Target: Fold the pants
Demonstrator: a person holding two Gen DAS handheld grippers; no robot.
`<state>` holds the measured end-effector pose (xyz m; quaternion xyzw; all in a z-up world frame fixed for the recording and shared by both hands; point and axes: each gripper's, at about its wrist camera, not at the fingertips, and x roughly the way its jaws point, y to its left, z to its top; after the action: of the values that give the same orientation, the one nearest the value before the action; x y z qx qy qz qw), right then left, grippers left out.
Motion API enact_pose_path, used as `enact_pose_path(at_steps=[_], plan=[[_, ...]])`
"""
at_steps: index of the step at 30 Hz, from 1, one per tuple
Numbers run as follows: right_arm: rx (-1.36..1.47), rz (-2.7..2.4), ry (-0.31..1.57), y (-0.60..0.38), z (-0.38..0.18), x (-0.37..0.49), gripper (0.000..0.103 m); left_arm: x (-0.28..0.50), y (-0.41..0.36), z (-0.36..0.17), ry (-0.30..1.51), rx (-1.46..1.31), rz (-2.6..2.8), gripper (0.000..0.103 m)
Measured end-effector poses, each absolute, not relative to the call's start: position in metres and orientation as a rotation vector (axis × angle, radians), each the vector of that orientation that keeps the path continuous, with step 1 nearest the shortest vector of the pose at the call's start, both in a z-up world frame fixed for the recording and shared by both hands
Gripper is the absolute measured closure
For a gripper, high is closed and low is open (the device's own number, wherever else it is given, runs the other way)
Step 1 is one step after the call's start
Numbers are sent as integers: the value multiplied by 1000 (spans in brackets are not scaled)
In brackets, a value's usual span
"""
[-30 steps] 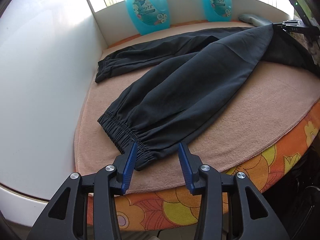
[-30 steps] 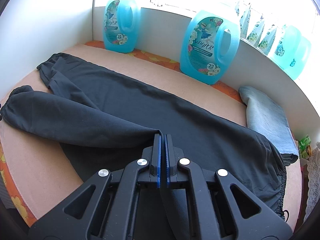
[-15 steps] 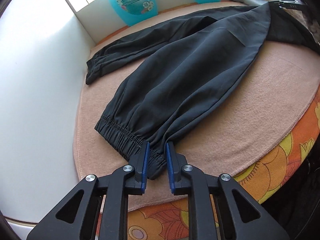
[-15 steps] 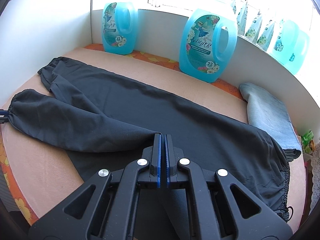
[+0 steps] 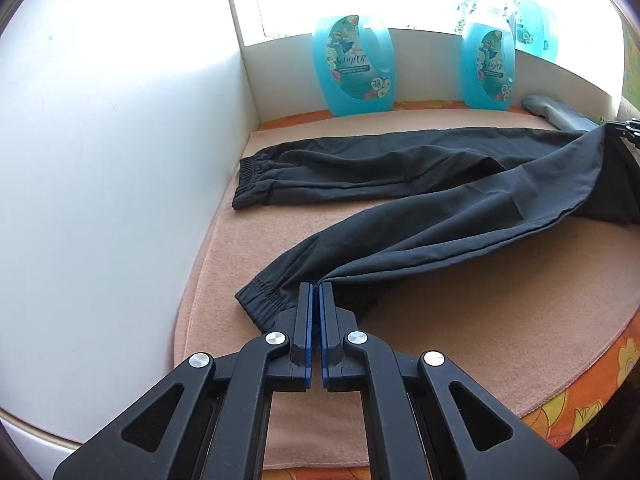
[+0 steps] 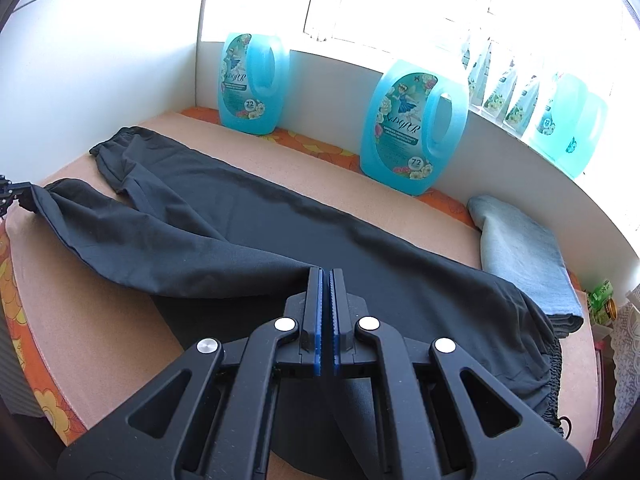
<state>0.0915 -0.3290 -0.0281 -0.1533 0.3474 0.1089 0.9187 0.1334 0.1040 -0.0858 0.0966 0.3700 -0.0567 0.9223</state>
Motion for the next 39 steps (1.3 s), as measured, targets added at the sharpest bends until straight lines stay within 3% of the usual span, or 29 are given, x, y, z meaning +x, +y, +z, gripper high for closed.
enact_pose_path(at_steps=[6,16,18,20,21,23,24,25,35,39], plan=[[-316,208,688,-326,-20,97,100,155,113,-65,691,170,-97,102],[-340,235,735,-319,-37,108,100,195,127,-99,800,75,-92,102],[-332,273,747,-322,-39,108,100,185,139,-90,792,-11,-122,93],[-309,309,761,-327,-42,110,100,169,144,-82,773,-12,-126,69],[-290,329,770,-331,-43,112,98,163,144,-80,769,3,-125,65],[-233,367,795,-338,-46,118,76,155,147,-84,783,-4,-121,53],[-199,392,808,-343,-48,121,48,154,149,-87,793,-21,-119,51],[-172,413,813,-345,-51,123,39,152,150,-89,793,-42,-119,50],[-380,353,859,-335,-81,116,39,140,129,-111,798,-8,-181,50],[-396,326,898,-339,-95,121,62,123,125,-109,788,39,-205,50]])
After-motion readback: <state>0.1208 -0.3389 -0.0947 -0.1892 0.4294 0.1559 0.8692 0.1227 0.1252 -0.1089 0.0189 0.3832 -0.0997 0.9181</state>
